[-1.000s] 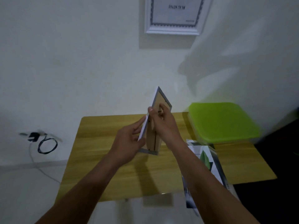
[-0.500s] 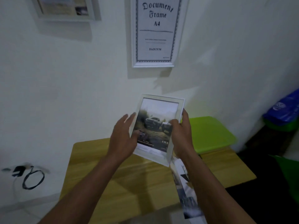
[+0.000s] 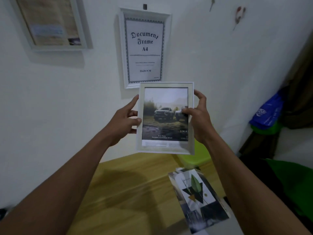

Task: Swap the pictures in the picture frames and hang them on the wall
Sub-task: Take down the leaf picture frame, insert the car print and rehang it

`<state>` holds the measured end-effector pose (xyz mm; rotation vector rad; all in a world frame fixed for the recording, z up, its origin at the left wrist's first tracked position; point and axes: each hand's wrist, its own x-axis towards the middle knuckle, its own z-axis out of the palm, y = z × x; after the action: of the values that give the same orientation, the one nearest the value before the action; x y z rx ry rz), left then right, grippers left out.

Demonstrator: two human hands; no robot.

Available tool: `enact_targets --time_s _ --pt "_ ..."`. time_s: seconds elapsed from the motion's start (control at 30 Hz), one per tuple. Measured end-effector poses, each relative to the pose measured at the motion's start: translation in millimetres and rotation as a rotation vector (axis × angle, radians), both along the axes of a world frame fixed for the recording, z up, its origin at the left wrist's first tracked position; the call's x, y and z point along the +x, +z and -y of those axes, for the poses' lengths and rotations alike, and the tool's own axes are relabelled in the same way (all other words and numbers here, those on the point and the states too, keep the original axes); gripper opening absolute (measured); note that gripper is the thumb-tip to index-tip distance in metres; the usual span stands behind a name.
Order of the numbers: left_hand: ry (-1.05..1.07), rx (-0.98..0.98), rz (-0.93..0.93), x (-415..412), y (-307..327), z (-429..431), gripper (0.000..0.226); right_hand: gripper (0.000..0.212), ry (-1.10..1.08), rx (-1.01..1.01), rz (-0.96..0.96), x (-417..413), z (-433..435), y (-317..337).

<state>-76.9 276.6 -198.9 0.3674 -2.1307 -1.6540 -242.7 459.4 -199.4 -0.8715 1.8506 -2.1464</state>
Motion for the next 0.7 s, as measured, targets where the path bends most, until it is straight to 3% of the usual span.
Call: enact_targets --time_s 0.2,0.47,0.7 --pt "-0.062 -0.034 -0.067 -41 40 -15 0.093 0.067 0.009 -0.087 -0.047 -40 -14 28" --pt "0.018 -0.175 -0.201 -131 71 -24 0.094 0.093 0.039 0.057 -0.277 -132 -28 58" --pt "0.081 -0.242 -0.257 -240 113 -38 0.097 0.077 0.083 -0.004 -0.325 -254 -31 102"
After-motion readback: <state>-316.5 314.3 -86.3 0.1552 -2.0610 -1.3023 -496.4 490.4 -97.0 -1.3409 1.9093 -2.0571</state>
